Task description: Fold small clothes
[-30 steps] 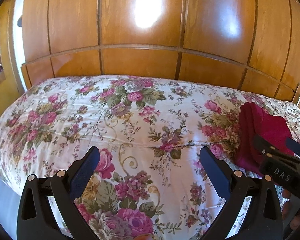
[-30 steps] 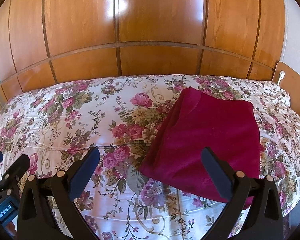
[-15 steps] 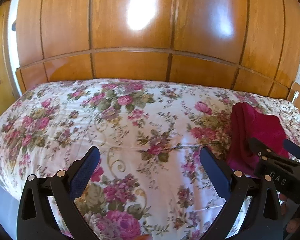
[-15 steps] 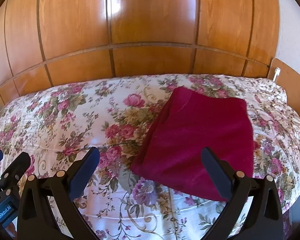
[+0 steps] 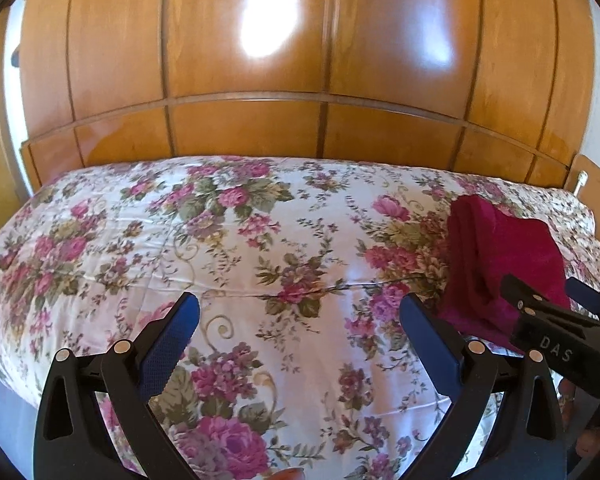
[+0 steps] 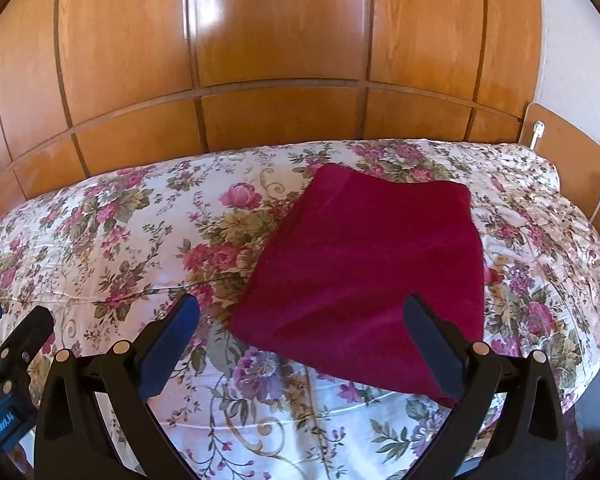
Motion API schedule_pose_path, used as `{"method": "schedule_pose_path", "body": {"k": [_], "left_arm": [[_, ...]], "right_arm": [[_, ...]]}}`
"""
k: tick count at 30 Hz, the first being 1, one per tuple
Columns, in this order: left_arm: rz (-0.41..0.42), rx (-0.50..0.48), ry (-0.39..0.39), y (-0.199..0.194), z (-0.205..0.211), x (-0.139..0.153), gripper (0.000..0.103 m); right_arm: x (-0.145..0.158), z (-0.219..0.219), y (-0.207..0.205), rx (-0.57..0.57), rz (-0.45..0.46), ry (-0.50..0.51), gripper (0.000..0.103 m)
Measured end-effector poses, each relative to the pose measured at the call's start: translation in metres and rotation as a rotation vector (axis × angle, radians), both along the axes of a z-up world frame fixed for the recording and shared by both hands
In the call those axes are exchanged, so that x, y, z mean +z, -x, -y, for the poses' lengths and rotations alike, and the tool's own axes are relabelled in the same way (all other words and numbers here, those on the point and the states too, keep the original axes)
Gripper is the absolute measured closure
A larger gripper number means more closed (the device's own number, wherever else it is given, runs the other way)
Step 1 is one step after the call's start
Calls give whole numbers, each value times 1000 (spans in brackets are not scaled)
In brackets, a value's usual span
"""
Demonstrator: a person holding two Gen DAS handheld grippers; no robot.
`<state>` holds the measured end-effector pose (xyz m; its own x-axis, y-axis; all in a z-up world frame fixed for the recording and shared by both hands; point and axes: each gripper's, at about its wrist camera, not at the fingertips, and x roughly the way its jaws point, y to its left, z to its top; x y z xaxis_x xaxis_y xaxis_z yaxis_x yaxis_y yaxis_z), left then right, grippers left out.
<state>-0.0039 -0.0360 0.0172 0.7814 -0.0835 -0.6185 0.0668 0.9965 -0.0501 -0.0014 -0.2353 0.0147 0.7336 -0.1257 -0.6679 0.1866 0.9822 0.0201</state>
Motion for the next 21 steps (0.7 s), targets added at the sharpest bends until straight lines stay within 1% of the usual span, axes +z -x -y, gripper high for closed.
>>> {"method": "schedule_pose_path", "body": {"k": [3, 7, 21], "left_arm": [[-3, 35, 4, -1, -11, -1, 4], [-14, 82, 13, -4, -28, -5, 4], [-58, 155, 21, -16, -54, -19, 4]], "right_arm": [[-1, -13, -4, 40, -4, 6, 2], [-2, -24, -8, 64, -8, 12, 2], [-9, -55, -26, 142, -33, 23, 2]]}}
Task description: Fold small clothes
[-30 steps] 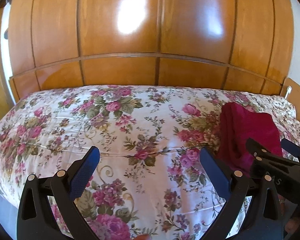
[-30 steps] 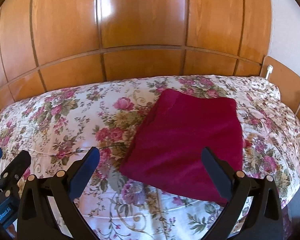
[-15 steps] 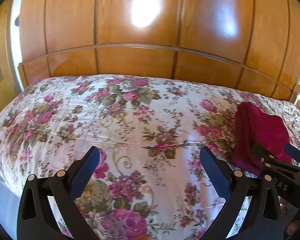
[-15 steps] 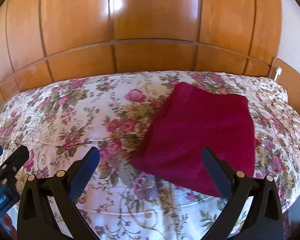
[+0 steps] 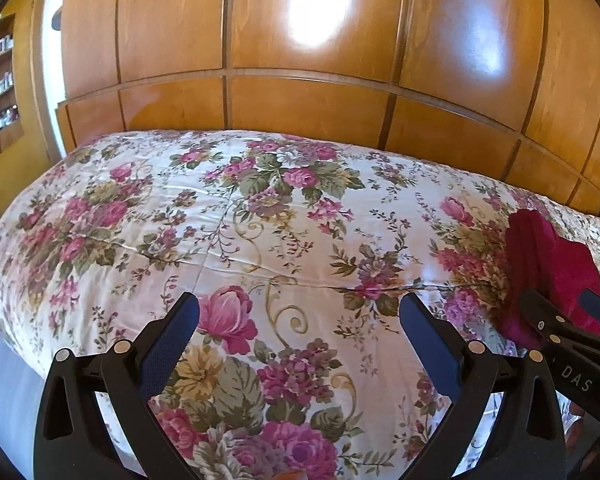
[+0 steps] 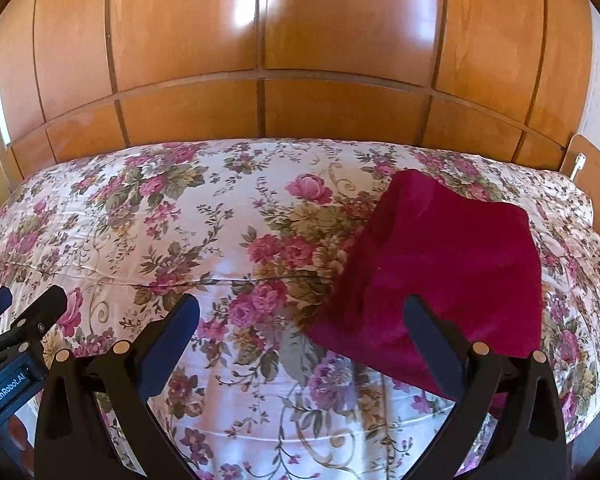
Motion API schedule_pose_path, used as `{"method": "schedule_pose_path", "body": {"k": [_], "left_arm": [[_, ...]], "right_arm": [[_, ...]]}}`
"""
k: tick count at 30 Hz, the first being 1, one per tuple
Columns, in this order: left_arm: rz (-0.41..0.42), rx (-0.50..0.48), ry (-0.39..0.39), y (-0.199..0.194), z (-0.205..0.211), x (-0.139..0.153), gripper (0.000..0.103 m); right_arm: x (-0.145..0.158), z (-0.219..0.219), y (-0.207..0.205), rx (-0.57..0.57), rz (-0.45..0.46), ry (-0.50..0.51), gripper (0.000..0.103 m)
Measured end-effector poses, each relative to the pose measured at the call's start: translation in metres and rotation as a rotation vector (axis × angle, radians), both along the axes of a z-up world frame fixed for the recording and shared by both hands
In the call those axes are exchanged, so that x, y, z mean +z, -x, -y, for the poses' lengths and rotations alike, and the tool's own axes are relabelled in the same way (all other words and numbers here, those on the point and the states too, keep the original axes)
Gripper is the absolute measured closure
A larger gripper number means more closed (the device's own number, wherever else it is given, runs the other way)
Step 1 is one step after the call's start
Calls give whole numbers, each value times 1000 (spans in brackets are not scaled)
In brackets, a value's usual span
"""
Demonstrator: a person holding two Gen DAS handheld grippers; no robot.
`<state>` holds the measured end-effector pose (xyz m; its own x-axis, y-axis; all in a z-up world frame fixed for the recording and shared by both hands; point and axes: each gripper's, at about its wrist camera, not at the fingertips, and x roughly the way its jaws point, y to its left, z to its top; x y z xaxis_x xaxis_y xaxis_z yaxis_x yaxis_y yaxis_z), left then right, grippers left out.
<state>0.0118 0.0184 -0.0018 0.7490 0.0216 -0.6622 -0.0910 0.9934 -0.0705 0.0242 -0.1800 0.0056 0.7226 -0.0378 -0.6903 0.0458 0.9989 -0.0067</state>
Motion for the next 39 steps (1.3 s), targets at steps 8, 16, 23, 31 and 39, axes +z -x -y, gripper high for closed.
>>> {"method": "schedule_pose_path", "body": {"k": [8, 16, 23, 31, 39], "left_arm": [[-7, -5, 10, -4, 1, -1, 4], [-14, -26, 2, -6, 9, -3, 4], [-2, -50, -7, -4, 18, 1, 4], [19, -139, -23, -7, 48, 8, 4], [32, -230, -29, -2, 77, 10, 4]], "right_arm": [[-4, 1, -3, 1, -9, 0, 2], [-5, 7, -3, -12, -11, -3, 2], [-4, 12, -2, -16, -8, -10, 2], [7, 41, 6, -116, 14, -6, 2], [8, 88, 22, -227, 19, -20, 2]]}}
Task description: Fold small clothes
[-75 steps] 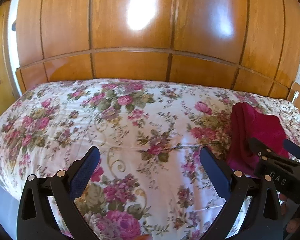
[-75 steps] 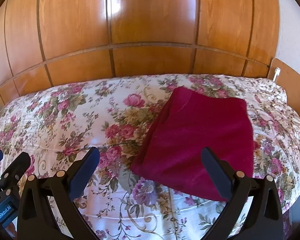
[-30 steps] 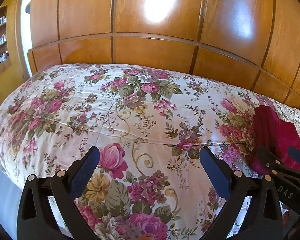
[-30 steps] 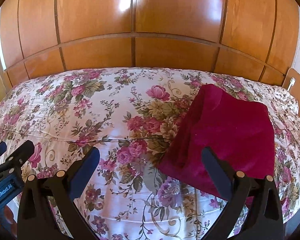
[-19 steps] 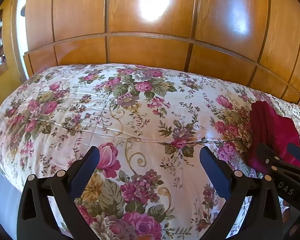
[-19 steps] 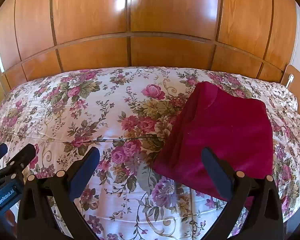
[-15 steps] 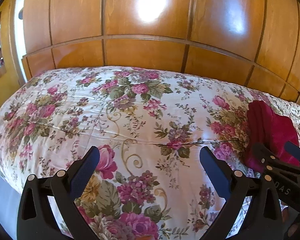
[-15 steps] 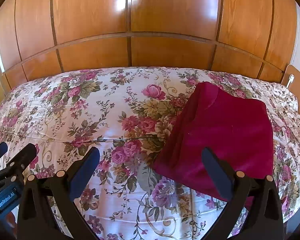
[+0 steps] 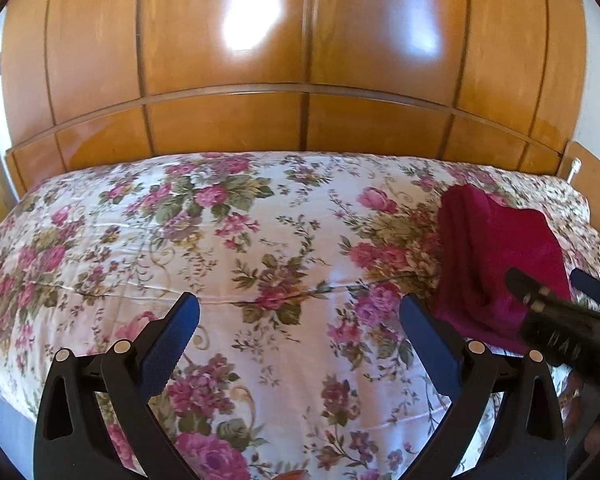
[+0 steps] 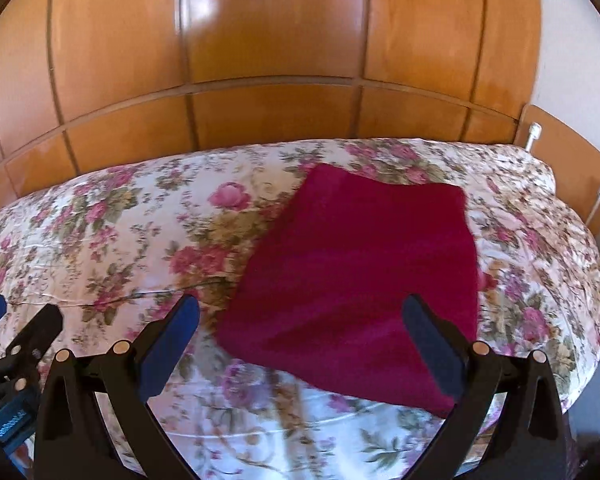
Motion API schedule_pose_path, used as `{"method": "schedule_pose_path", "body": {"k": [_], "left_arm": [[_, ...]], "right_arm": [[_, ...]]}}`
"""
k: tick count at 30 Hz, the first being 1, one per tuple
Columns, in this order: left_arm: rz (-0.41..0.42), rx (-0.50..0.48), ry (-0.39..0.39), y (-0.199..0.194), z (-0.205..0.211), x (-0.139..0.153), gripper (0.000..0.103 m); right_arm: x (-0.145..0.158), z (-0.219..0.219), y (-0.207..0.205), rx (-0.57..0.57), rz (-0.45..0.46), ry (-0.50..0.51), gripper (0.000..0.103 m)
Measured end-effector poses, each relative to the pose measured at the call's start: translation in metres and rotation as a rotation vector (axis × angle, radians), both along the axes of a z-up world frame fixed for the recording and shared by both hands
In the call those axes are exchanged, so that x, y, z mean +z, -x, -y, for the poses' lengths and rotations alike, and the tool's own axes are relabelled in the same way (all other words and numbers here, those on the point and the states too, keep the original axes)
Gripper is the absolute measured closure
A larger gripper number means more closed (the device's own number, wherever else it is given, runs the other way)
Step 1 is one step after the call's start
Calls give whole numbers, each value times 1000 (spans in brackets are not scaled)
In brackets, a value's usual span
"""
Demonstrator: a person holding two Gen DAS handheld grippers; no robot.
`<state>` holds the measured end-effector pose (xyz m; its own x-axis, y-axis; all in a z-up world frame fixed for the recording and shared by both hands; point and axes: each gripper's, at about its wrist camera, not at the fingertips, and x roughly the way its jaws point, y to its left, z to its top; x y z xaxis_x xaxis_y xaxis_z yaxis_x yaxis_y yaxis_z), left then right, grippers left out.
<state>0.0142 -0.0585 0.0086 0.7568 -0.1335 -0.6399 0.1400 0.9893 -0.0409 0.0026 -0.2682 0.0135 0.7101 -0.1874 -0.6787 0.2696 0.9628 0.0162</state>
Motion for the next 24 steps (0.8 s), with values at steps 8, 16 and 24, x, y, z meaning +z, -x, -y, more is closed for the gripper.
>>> {"method": "schedule_pose_path", "body": {"k": [8, 16, 24], "left_arm": [[-119, 26, 69, -14, -26, -33, 4], [-199, 178, 1, -38, -66, -65, 4], [-238, 325, -59, -65, -104, -87, 4]], "right_arm": [[-17, 180, -4, -383, -26, -104, 2], [-91, 327, -62, -594, -200, -131, 2], [-118, 342, -99, -541, -226, -101, 2]]}}
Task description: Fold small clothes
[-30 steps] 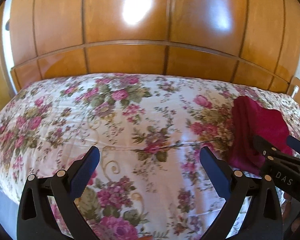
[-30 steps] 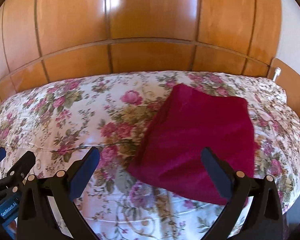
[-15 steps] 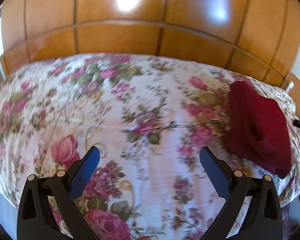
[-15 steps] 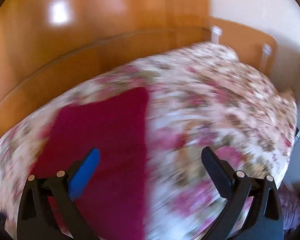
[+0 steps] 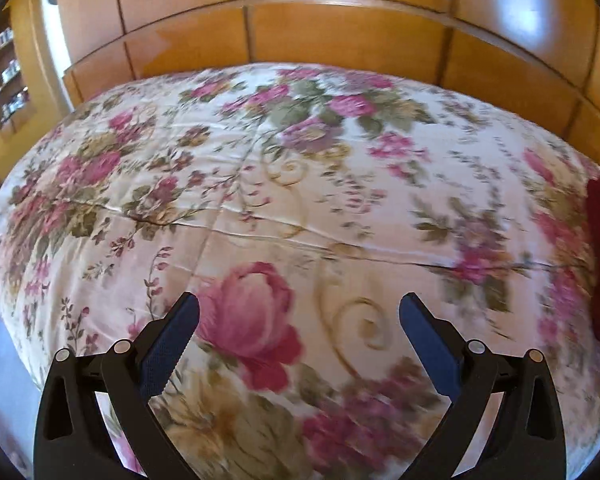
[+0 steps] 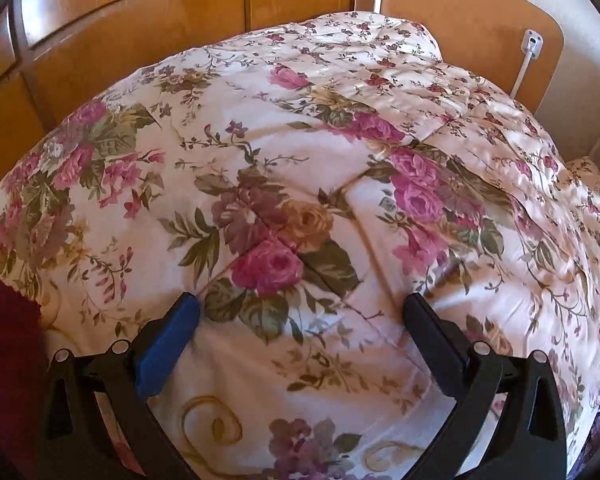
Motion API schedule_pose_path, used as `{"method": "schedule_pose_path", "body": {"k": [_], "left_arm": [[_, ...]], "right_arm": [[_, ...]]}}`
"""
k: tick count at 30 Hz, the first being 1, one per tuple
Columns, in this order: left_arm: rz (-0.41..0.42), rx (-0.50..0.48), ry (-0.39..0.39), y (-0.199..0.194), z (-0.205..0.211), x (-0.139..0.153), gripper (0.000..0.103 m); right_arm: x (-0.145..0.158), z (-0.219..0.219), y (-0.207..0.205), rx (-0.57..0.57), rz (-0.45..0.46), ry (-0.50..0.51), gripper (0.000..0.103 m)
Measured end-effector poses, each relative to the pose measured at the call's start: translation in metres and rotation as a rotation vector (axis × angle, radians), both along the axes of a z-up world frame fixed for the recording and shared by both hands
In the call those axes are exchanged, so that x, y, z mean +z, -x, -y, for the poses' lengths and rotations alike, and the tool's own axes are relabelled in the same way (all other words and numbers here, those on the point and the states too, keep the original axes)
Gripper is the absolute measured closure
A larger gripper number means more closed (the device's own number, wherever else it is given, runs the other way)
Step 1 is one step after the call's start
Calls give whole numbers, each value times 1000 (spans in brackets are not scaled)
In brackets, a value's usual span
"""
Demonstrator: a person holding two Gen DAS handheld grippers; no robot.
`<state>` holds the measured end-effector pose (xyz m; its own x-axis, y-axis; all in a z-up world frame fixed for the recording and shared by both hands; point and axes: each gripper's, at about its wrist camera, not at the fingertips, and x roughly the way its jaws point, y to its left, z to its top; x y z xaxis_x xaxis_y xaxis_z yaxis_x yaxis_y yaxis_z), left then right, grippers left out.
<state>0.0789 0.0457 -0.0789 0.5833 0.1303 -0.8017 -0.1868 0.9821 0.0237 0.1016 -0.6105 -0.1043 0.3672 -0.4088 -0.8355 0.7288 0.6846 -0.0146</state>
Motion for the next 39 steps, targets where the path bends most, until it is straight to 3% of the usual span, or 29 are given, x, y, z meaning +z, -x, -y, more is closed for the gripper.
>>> {"method": "schedule_pose_path", "body": {"k": [3, 8, 15, 32, 39], "left_arm": [[-9, 24, 0, -6, -10, -11, 4], [43, 15, -20, -6, -7, -17, 4], [60, 9, 2, -7, -9, -19, 4], [60, 9, -27, -7, -6, -18, 4], [6, 35, 44, -4, -11, -3, 4]], "right_arm": [[0, 0, 7, -4, 26, -12, 2], [-2, 0, 3, -5, 27, -14, 2], [-1, -1, 5, -6, 26, -12, 2], [-2, 0, 4, -7, 28, -12, 2], [-2, 1, 0, -15, 10, -15, 2]]}}
